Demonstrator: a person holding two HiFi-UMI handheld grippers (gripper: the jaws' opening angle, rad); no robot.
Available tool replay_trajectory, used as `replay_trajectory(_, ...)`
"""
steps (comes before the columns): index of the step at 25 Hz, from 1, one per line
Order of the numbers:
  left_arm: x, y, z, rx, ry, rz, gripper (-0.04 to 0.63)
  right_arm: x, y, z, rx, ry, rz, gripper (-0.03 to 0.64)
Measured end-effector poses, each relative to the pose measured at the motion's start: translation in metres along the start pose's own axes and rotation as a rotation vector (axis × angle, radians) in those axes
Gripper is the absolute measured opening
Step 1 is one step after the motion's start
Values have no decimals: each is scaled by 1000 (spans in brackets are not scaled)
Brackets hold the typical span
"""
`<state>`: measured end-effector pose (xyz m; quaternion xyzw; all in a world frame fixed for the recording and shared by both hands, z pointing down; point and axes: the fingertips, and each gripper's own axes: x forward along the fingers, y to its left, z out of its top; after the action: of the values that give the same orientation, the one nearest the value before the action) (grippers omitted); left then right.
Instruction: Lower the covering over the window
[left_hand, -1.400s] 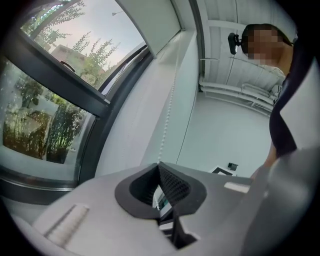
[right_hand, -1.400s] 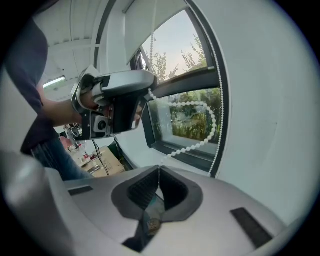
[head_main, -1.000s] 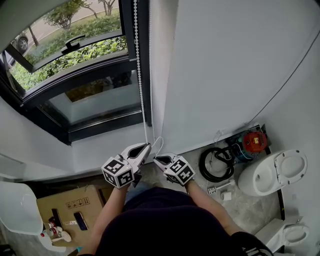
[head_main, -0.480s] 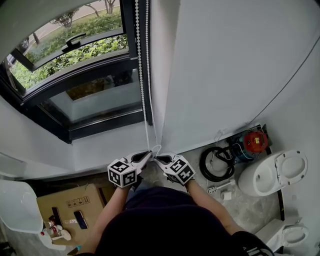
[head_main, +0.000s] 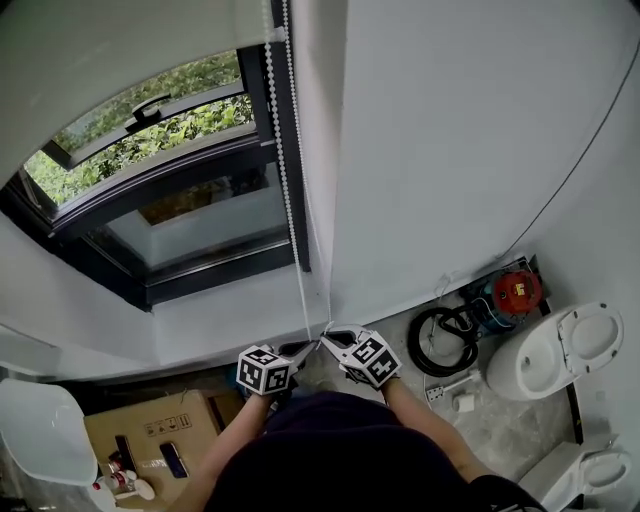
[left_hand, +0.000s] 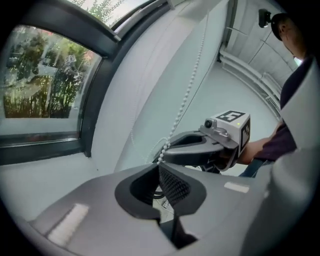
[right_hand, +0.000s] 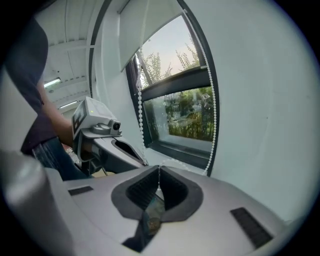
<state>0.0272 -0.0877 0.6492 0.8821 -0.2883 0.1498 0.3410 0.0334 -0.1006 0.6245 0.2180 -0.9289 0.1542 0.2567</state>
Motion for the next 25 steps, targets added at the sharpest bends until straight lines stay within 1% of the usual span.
replay_trajectory(2,-4,6,3,-20,-16,15,11,0,1,0,1,0,1,14)
replay_trajectory(6,-8,9,5,-47,-52,15,11,2,1,1,-15,3,2,14)
replay_trajectory(8,-8,9,5,-42,-54,16,11,3,-4,2,-28,7,-25,14)
replay_trajectory(10,-9,11,6,-37,-54,22,11,1,-19,2,-38,16,-107,19)
replay_trajectory(11,-9,13,6,-36,-54,25,11,-1,-29,2,-35,22,-155,52)
replay_trajectory(12,-10,14,6,-36,-56,29,11,-6,-39,3,-23,24,-203,110)
replay_trajectory(13,-11,14,6,-37,-58,31,11,-13,-48,7,-7,14,-252,143)
replay_trajectory(14,-11,15,6,-39,-62,33,11,-21,-56,14,9,-13,-304,143)
replay_trajectory(16,-11,17,5,-45,-68,35,11,-40,-68,34,24,-103,-396,143)
replay_trajectory(18,-10,19,6,-44,-66,36,11,-56,-71,58,31,-203,-443,143)
replay_trajectory(20,-8,16,7,-34,-55,30,11,-70,-65,84,36,-309,-434,143)
replay_trajectory(21,-6,14,7,-30,-50,25,11,-76,-57,99,29,-368,-402,143)
replay_trajectory(22,-6,12,6,-27,-47,21,11,-80,-45,115,10,-432,-346,143)
replay_trajectory(23,-5,11,6,-24,-45,17,11,-83,-29,132,-22,-495,-272,143)
replay_trajectory(25,-5,10,5,-22,-44,14,11,-87,4,162,-95,-587,-123,143)
